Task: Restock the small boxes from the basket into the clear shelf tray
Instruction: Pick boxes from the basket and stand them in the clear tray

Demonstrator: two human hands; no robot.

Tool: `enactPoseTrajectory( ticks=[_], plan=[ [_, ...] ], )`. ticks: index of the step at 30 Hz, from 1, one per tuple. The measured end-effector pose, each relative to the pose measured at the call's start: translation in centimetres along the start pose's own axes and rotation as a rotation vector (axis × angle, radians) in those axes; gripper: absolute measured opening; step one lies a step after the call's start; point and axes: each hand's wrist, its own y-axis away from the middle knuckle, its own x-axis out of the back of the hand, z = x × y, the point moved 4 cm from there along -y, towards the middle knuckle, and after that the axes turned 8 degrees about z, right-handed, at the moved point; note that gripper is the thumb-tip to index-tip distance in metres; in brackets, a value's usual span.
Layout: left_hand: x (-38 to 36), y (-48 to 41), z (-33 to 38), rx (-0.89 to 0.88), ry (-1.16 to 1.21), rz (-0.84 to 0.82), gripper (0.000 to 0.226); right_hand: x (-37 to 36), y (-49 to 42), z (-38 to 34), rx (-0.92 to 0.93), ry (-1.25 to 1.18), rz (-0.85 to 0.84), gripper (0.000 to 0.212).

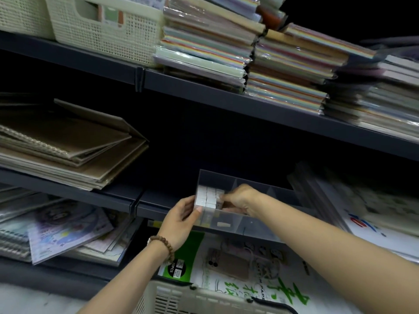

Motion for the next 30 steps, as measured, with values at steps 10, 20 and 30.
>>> enactPoseTrajectory(
  ticks=[10, 20, 30],
  plan=[
    [1.1, 4.1, -1.0, -0.029, -0.199, -0.072, 0.056, 4.3, 7.6, 2.9, 0.344, -0.25, -0.054, 0.029],
    [-1.3, 14.3, -13.6, 0.26, -0.642, -0.441, 0.058, -2.6, 8.0, 29.6, -0.244, -0.084, -0.268, 0.026],
    [-3.3, 22.0, -27.0, 0.792, -0.689, -0.575, 0.035, -9.7, 10.1, 46.4, -0.458, 0.307, -0.458, 0.031]
  ],
)
